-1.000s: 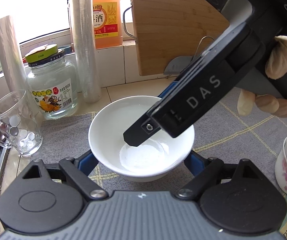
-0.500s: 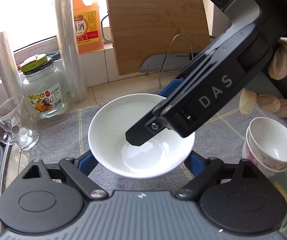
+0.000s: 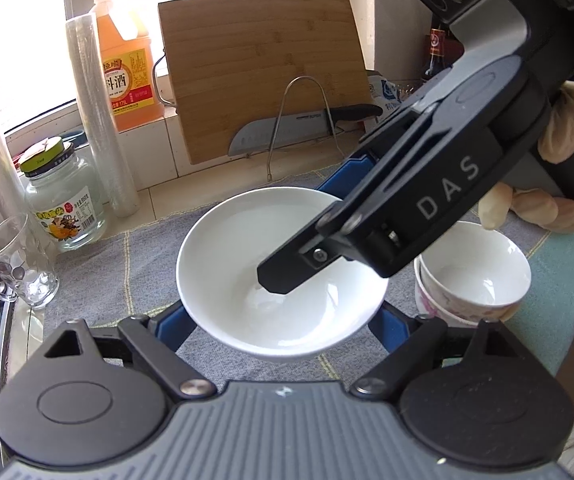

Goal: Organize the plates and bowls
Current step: 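Carry the pink-flower bowl with both tools to the two stacked bowls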

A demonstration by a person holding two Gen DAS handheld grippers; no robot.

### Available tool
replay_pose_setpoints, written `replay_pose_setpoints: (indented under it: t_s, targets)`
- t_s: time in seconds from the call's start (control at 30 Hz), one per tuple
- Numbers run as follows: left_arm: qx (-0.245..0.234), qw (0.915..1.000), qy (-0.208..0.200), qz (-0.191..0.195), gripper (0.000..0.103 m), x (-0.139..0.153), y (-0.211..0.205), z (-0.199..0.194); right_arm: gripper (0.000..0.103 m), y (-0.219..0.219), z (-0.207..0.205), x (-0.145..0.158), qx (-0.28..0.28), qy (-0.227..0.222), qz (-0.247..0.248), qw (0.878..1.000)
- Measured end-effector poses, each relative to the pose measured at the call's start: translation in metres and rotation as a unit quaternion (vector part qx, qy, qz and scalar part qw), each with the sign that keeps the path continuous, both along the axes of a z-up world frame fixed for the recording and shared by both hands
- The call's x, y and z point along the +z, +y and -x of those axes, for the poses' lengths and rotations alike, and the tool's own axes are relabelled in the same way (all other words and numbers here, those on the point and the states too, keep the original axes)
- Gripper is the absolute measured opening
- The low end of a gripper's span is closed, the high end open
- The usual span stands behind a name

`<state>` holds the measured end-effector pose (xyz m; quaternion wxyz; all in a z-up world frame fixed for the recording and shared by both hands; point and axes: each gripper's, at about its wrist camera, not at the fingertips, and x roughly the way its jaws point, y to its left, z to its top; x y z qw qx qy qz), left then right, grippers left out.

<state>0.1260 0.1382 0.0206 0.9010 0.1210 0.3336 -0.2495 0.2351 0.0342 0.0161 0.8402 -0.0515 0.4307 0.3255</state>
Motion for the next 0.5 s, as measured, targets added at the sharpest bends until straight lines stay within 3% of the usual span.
replay_pose_setpoints:
  t_s: [0.5]
  targets:
    - [-0.079, 0.9968, -0.011, 0.005, 0.091, 0.009, -0.06, 0.022, 0.074, -0.067, 0.053, 0.017, -0.071, -0.021, 0.001, 0.997]
